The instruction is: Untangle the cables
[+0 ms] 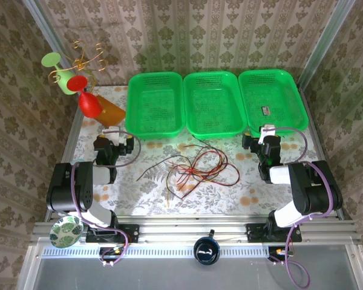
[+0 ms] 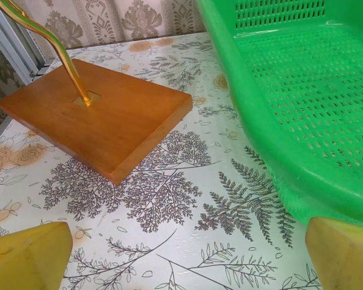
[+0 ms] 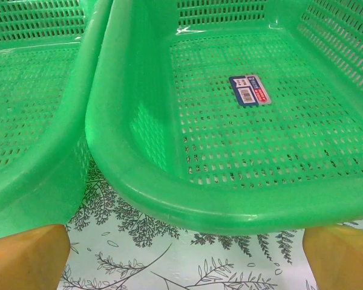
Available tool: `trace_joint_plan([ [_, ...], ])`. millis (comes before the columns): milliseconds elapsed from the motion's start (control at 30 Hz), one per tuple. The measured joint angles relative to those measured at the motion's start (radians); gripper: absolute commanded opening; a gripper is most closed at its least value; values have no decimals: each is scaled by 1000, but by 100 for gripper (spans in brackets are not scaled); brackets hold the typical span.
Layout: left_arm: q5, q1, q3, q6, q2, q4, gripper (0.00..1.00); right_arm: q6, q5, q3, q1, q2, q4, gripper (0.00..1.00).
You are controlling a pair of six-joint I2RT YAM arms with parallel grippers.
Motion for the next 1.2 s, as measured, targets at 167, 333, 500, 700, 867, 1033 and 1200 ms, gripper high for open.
trace_joint_plan([
  [167, -21, 0, 0, -1, 0, -8, 100, 0, 0, 0, 0, 0, 0, 100],
  [333, -35, 0, 1, -1, 0, -14, 100, 0, 0, 0, 0, 0, 0, 100],
  [500, -39, 0, 1, -1, 0, -15, 100, 0, 0, 0, 0, 0, 0, 100],
  [700, -39, 0, 1, -1, 0, -15, 100, 0, 0, 0, 0, 0, 0, 100],
  [867, -31, 0, -23, 0, 0, 45, 100, -2, -3, 0, 0, 0, 0, 100],
  [1033, -38, -8, -159, 2, -1, 204, 100, -15, -13, -46, 0, -10, 69, 100],
  [1200, -61, -21, -213, 7, -77, 233, 100, -29, -28, -108, 3, -96, 67, 100],
])
